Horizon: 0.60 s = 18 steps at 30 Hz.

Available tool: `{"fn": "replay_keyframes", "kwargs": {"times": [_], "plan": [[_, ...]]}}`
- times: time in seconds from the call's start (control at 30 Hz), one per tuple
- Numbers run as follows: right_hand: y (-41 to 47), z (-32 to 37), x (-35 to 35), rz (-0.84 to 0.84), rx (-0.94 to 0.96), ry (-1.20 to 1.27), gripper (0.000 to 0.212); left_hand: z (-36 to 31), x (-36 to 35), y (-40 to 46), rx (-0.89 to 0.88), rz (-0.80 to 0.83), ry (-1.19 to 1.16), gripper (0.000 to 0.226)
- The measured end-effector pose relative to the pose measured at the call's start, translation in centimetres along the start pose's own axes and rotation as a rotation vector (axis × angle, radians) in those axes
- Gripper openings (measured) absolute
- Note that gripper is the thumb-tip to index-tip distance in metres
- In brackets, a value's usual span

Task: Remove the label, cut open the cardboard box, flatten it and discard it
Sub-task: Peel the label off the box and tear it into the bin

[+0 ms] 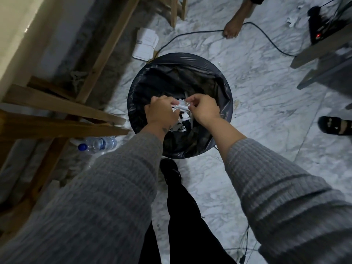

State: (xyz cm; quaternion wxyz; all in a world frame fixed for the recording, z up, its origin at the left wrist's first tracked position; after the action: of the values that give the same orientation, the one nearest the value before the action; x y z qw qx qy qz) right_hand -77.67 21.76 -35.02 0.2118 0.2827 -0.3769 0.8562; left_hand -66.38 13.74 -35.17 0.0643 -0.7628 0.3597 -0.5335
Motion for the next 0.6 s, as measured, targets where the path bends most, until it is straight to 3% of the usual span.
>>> {"fn": "replay_keyframes", "kwargs": {"times": [0.17,0.3,0.47,0.6], "plan": [[-1.2,2.5,1.7,0.078,0.003,-0.174,0.029,0.4,2.9,-1.0,0.019,0.04,-0.023,0.016],[-2.7,8.8,4.4,0.164,0.072,-0.244,0.028,0.2,9.2,-2.4,0.099,0.04,-0.137,0.008],[-5.9,21.0,6.9,0.129,0.385,-0.307,0.028,1.7,20.7,-6.1,0.074,-0.104,-0.294,0.014],[-9.9,31.7,5.3,0.126,0.612,-0.329,0.03,6.0,29.6,-10.4,0.098,-0.335,-0.395,0.022]]}}
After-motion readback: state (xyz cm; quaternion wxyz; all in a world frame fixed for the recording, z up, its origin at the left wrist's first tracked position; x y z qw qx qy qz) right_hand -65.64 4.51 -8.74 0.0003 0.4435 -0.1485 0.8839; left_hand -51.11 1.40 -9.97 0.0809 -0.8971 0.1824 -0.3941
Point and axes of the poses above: each hand's wrist, its own y-axis towards the middle knuckle, its own x-axis out of the back of the hand, z = x × y, the point moved 1 cm from there along y, towards the middle knuckle, and after that the axes turned 6 degrees about x, right-handed, at the moved point
